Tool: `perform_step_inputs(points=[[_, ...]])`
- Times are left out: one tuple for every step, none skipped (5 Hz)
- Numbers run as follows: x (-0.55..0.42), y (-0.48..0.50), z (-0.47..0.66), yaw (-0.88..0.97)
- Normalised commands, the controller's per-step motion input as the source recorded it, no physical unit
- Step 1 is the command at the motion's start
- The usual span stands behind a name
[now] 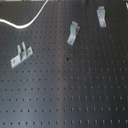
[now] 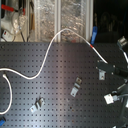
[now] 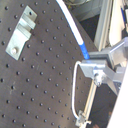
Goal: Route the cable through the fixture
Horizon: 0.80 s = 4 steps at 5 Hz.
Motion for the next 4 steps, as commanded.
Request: perform_step_inputs(points=[[0.0, -0.001, 0.02, 0.0], [-0.059, 0.007, 0.36, 0.0], [-0.039, 0.006, 0.43, 0.0], [-0.099, 0.034, 0.45, 0.0]])
